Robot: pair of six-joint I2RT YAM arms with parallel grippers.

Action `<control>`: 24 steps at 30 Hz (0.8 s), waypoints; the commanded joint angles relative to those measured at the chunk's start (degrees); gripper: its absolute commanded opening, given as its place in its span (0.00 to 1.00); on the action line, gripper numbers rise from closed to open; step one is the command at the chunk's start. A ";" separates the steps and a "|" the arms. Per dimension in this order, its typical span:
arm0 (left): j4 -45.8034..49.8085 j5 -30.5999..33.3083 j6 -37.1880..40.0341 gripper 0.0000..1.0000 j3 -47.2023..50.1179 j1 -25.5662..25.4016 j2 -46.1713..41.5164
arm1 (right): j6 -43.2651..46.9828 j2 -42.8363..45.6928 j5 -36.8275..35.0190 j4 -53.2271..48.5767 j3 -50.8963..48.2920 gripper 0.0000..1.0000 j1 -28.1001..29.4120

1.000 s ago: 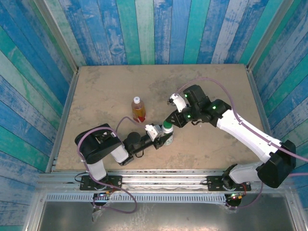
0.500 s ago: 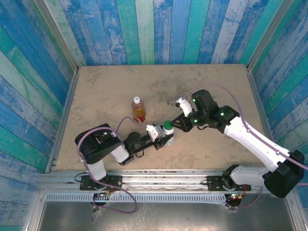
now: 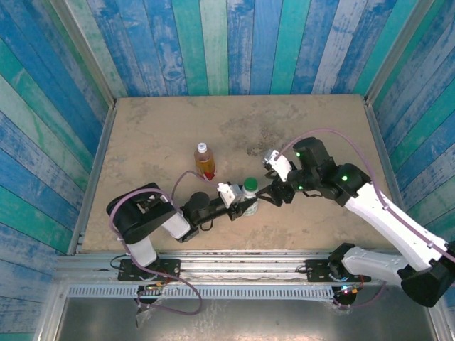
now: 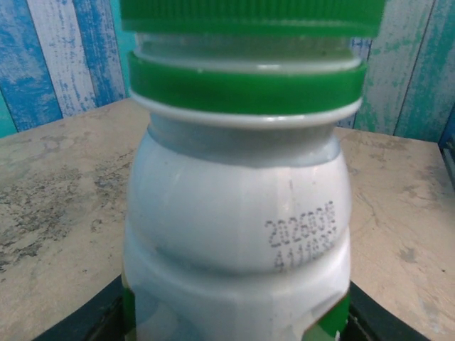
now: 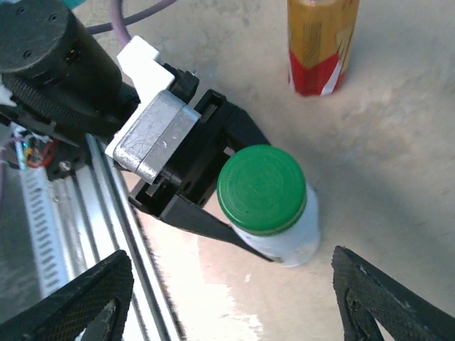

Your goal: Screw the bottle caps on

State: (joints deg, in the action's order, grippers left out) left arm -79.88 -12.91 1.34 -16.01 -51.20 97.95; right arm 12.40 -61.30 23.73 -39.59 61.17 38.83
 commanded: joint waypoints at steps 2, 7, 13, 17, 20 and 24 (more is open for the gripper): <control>9.32 -6.15 4.39 0.53 -0.10 0.22 -7.29 | 17.48 3.97 0.31 -0.95 -1.19 0.80 0.06; 19.01 -9.72 9.39 0.54 -1.25 0.27 -13.14 | 28.31 3.65 5.72 -5.29 0.90 0.74 0.12; 23.31 -10.58 10.98 0.54 -1.31 0.44 -17.43 | 32.95 -2.76 1.99 -12.17 6.95 0.67 3.12; 24.80 -10.91 11.28 0.54 -1.23 0.66 -19.09 | 33.51 -6.09 -0.78 -12.76 9.04 0.63 4.77; 25.09 -10.74 11.22 0.54 -1.16 0.71 -19.60 | 34.18 -8.14 -0.50 -13.47 10.34 0.61 5.49; 25.94 -11.23 11.41 0.54 -1.30 0.75 -20.10 | 34.95 -9.64 0.36 -13.69 10.69 0.61 5.71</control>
State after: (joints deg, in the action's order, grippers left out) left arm -54.94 -23.03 11.94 -16.23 -50.83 80.82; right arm 45.58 -70.37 24.18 -51.05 70.46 44.14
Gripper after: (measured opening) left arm 0.547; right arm 0.609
